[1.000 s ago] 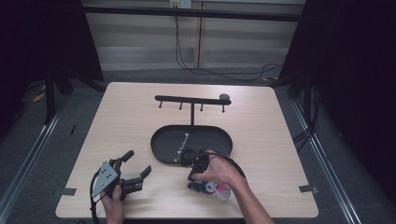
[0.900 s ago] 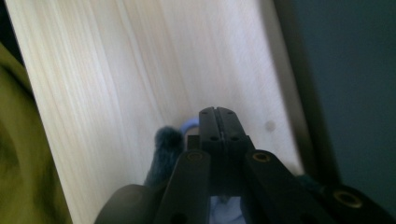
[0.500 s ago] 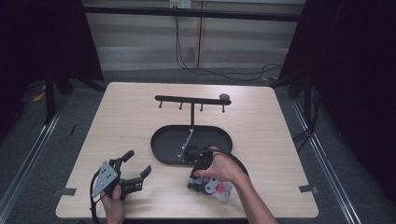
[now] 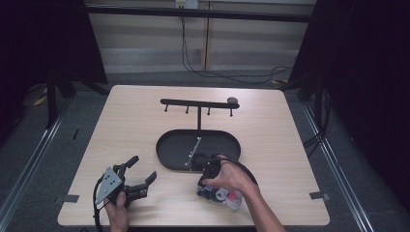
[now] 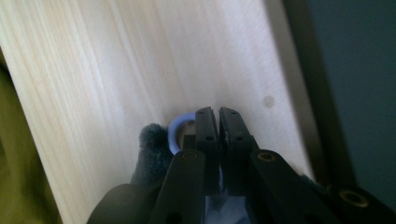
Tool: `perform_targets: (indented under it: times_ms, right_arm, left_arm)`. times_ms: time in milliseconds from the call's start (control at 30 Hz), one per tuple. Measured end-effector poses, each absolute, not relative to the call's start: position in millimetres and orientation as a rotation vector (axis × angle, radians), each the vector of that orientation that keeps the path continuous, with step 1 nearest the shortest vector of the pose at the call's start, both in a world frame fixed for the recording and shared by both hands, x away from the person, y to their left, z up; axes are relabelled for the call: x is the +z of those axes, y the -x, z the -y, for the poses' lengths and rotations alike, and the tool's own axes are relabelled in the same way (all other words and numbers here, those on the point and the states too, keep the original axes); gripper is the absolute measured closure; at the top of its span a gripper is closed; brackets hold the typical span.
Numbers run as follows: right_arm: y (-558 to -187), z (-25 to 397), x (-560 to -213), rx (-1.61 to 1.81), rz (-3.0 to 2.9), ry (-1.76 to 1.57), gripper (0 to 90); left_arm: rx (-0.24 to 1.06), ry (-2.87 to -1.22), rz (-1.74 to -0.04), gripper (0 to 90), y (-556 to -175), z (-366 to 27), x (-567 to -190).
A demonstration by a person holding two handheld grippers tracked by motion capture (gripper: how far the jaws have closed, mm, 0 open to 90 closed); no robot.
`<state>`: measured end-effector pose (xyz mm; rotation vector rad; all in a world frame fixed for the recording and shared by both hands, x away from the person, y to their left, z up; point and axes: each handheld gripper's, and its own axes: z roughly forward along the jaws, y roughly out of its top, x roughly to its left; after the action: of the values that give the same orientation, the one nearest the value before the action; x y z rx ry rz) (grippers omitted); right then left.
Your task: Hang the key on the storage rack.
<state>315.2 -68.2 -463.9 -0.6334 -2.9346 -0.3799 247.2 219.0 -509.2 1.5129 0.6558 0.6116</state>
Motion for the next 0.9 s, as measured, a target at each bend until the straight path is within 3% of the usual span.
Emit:
perform_targets:
  times_ms: [433, 567, 900]
  right_arm:
    - [-319, 68, -447, -0.532, 2.897, 0.711, 86.8]
    - [-317, 69, -446, -0.527, 2.903, 0.698, 79.6]
    - [-315, 78, -452, -0.408, 2.960, 0.674, 74.8]
  left_arm:
    - [0.613, -1.514, -0.656, 15.4, -247, -219, -509]
    - [0.613, -1.513, -0.655, 15.5, -247, -219, -509]
    - [0.614, -1.517, -0.654, 15.4, -247, -219, -509]
